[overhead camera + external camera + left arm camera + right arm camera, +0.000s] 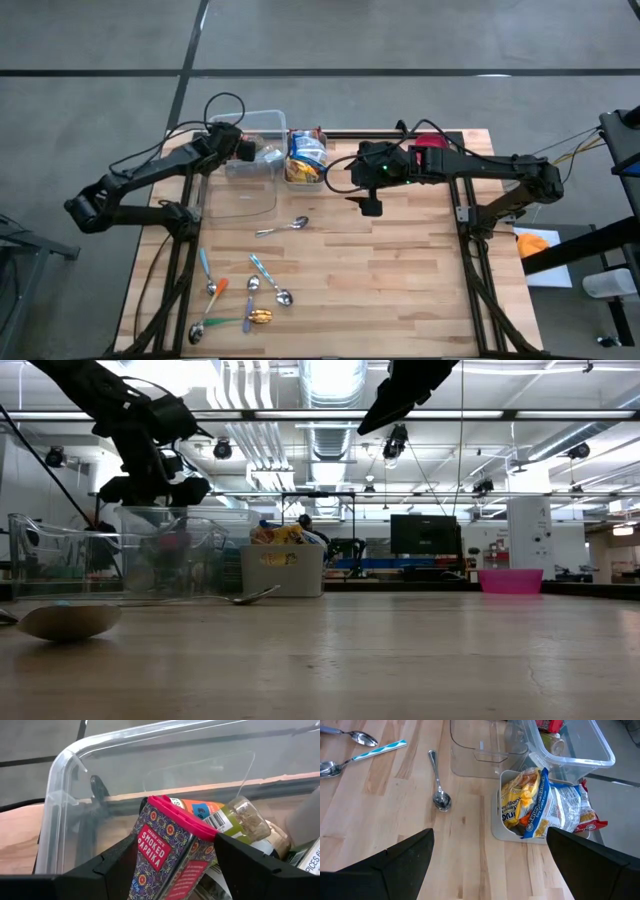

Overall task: Pick & Place Food Item
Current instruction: Put the red seasoning can into the white bin, then put the white spoon into the transparent bin

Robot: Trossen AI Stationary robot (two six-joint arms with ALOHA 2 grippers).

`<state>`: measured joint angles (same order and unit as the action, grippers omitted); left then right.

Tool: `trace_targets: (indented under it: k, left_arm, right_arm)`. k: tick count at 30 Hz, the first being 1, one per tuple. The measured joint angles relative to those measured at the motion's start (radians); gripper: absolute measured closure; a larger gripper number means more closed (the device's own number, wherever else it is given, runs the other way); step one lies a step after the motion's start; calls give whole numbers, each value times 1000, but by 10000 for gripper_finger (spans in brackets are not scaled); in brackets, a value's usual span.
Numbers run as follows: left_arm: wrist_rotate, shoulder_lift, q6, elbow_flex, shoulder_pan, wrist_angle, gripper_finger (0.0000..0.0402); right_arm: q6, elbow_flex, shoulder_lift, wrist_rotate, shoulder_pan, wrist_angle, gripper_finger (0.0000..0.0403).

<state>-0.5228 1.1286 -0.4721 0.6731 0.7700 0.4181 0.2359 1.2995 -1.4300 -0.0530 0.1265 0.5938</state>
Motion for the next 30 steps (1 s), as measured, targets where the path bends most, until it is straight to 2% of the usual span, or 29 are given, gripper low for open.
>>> trace_targets:
  k: [10,17,19,24,27,30]
  left_arm:
    - [0,-5,30,6,0,39,138]
    - [7,-59,170,99,-9,93,138]
    - [46,-86,200,124,-23,113,138]
    - [241,-168,298,150,-71,102,138]
    - [338,-220,282,143,-114,99,138]
    - [366,-249,240,139,-182,105,138]
  right_arm:
    - [0,0,0,0,0,0,18]
    - [0,0,0,0,0,0,18]
    - [0,0,0,0,0,0,18]
    - [0,0,0,0,0,0,18]
    - [0,0,0,0,0,0,18]
    - [0,0,0,0,0,0,18]
